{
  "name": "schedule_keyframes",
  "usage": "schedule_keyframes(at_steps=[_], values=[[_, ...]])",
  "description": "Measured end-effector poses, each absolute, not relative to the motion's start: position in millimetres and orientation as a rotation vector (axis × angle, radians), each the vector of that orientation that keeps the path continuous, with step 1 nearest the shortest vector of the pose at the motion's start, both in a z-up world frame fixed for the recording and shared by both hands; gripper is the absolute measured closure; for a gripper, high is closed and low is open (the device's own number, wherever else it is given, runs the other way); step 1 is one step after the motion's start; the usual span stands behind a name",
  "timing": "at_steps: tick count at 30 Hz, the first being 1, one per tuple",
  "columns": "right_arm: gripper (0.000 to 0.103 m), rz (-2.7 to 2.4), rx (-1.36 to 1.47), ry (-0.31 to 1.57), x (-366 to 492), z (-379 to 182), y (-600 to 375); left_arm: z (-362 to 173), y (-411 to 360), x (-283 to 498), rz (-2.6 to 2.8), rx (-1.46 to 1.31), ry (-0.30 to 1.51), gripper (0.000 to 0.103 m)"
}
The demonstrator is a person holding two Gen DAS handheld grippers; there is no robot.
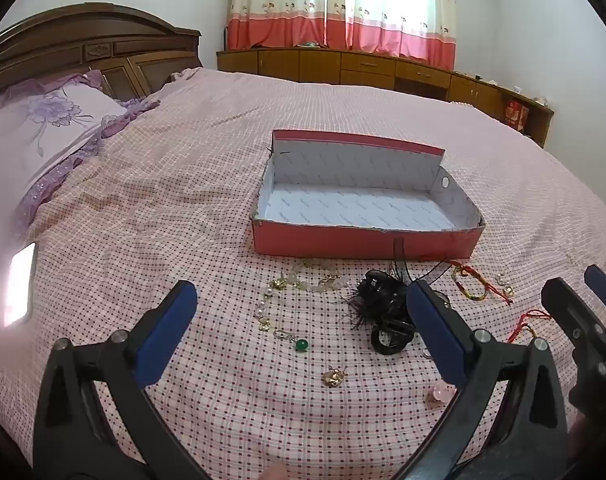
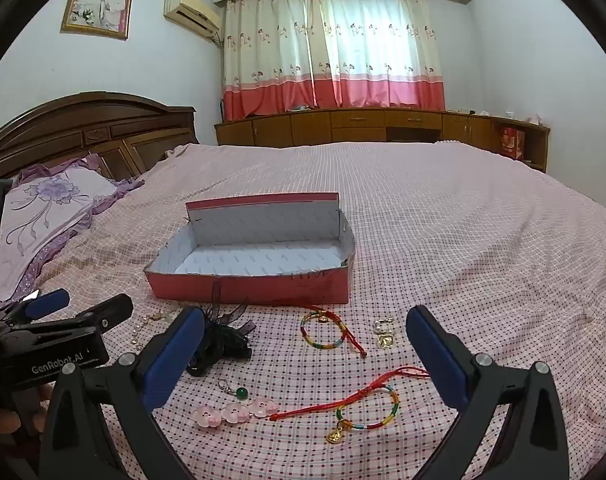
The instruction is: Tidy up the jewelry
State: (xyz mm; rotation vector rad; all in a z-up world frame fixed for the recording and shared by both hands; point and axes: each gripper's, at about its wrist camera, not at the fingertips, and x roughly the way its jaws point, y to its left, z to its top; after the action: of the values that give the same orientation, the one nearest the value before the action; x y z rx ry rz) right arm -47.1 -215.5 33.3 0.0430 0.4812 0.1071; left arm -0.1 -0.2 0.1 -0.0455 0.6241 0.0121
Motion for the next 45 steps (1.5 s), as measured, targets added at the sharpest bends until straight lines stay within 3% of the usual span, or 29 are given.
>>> schedule_keyframes(at_steps=[45], values=[[0.000, 0.109, 0.050, 0.482, -47.6, 32.1, -215.1, 6.5, -0.9, -2.3, 0.010, -0.037, 0.606, 0.005]])
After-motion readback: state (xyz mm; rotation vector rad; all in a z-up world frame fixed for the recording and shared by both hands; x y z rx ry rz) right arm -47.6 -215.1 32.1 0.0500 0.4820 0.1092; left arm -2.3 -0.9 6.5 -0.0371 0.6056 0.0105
